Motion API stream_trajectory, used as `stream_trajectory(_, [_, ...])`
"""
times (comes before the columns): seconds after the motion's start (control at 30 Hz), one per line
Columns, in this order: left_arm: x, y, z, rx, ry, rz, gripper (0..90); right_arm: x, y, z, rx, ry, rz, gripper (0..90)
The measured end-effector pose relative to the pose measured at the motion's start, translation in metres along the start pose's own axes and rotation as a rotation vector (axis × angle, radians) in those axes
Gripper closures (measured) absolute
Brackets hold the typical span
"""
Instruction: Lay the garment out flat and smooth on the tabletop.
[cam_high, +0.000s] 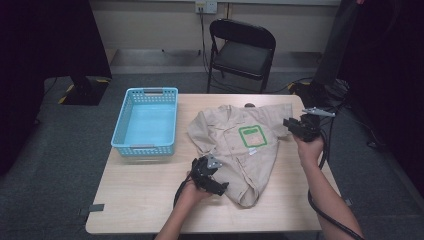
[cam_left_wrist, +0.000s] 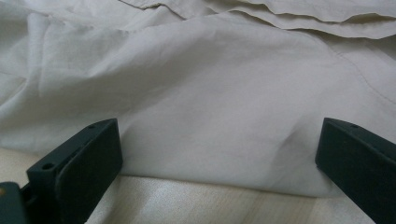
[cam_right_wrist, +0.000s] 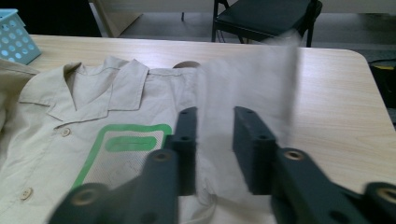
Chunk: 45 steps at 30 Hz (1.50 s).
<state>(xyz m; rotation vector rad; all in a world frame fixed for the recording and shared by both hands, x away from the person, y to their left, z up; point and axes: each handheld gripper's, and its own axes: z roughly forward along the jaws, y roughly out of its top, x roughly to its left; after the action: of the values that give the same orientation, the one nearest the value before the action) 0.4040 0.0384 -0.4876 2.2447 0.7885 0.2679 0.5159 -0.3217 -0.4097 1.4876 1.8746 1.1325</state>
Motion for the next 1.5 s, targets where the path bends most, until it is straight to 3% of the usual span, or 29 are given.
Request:
stream_trajectory(0.1, [0.000,0.000,0.000,0.000,0.000,0.000,0.0,0.003,-0.001,0.000,0.012,0.003,-0.018,52.6])
stream_trajectory(0.2, [0.000,0.000,0.000,0.000,0.000,0.000,0.0,0.007,-0.005,0.001,0.029,0.041,-0.026,36.1])
stream_trajectory(0.3, [0.000,0.000,0.000,0.000,0.000,0.000,0.0,0.014,-0.013,0.002,0.040,0.084,-0.032,26.8])
stream_trajectory(0.53, [0.000,0.000,0.000,0.000,0.001,0.000,0.0,0.038,-0.041,0.008,0.095,0.154,-0.128,8.8])
stream_trajectory(0.63, [-0.001,0.000,0.000,0.000,0.004,-0.006,0.0,0.054,-0.059,0.008,0.130,0.202,-0.234,6.9])
stream_trajectory(0.77, [-0.001,0.000,0.000,0.001,0.006,-0.008,0.0,0.070,-0.075,0.006,0.172,0.259,-0.290,5.2])
stream_trajectory(0.9, [-0.002,0.000,-0.001,0.001,0.015,-0.015,0.0,0.079,-0.086,0.005,0.191,0.241,-0.340,4.7])
stream_trajectory(0.97, [-0.002,-0.001,-0.001,0.001,0.018,-0.019,0.0,0.079,-0.088,0.006,0.198,0.235,-0.344,4.7])
stream_trajectory(1.1, [-0.002,0.000,-0.001,0.002,0.022,-0.022,0.0,0.077,-0.095,0.011,0.264,0.237,-0.327,2.4])
stream_trajectory(1.5, [-0.001,0.002,0.002,0.001,0.002,-0.004,0.0,0.074,-0.099,0.006,0.264,0.230,-0.321,2.5])
